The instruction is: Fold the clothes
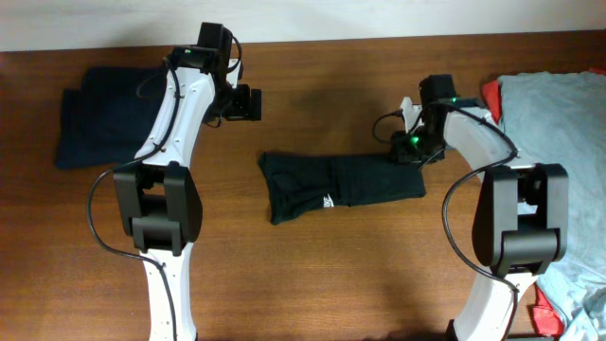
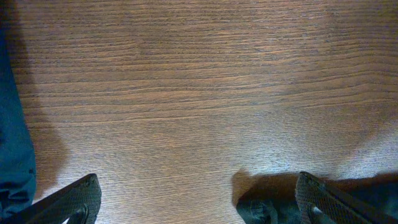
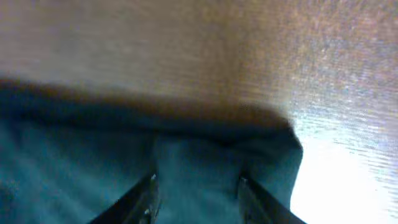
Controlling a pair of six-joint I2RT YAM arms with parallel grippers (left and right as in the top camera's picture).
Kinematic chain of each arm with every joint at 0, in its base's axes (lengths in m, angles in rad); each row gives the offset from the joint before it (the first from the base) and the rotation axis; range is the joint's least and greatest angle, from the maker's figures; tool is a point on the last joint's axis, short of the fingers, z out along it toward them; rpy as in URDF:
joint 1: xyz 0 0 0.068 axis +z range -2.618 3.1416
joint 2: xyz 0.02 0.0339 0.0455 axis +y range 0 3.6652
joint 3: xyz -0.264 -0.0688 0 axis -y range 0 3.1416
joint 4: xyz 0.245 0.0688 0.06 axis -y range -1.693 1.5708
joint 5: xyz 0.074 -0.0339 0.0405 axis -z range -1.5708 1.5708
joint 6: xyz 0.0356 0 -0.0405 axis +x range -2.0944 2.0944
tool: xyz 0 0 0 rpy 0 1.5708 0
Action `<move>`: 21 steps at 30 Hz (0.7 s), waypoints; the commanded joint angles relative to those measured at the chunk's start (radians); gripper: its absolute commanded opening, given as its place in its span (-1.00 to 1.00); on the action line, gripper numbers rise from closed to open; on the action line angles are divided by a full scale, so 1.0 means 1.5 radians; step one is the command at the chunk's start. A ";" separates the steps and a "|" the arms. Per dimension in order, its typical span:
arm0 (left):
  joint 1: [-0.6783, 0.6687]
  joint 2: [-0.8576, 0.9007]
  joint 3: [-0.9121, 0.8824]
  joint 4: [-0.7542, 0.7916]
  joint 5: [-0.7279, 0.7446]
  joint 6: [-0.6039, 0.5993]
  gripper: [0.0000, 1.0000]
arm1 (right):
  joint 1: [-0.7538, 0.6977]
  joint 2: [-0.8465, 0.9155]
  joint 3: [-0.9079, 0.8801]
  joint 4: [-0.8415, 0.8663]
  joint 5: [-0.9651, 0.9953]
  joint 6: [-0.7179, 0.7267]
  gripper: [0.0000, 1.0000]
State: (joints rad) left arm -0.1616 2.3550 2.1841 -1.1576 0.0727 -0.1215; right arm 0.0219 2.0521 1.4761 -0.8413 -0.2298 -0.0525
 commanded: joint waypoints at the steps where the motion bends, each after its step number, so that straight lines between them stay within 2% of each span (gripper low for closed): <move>1: -0.001 0.005 0.006 0.001 0.007 0.002 0.98 | 0.001 -0.033 0.090 -0.065 -0.008 -0.013 -0.02; 4: -0.001 0.005 0.006 0.001 0.007 0.002 0.99 | -0.011 -0.035 0.147 -0.162 0.022 -0.013 0.05; 10: -0.001 0.005 0.006 0.001 0.007 0.002 0.98 | -0.076 -0.031 0.130 -0.233 0.021 -0.016 0.03; 14: -0.001 0.005 0.006 0.001 0.007 0.002 0.99 | -0.109 -0.031 0.091 -0.225 -0.026 -0.044 0.02; 17: -0.001 0.005 0.006 0.001 0.007 0.002 0.99 | -0.123 -0.031 0.041 -0.181 -0.086 -0.084 0.02; 21: -0.001 0.005 0.006 0.001 0.007 0.002 0.99 | -0.125 -0.031 -0.023 -0.120 -0.094 -0.085 0.02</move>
State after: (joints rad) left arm -0.1616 2.3550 2.1841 -1.1572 0.0723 -0.1215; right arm -0.1677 2.0186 1.5040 -1.0531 -0.3088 -0.1425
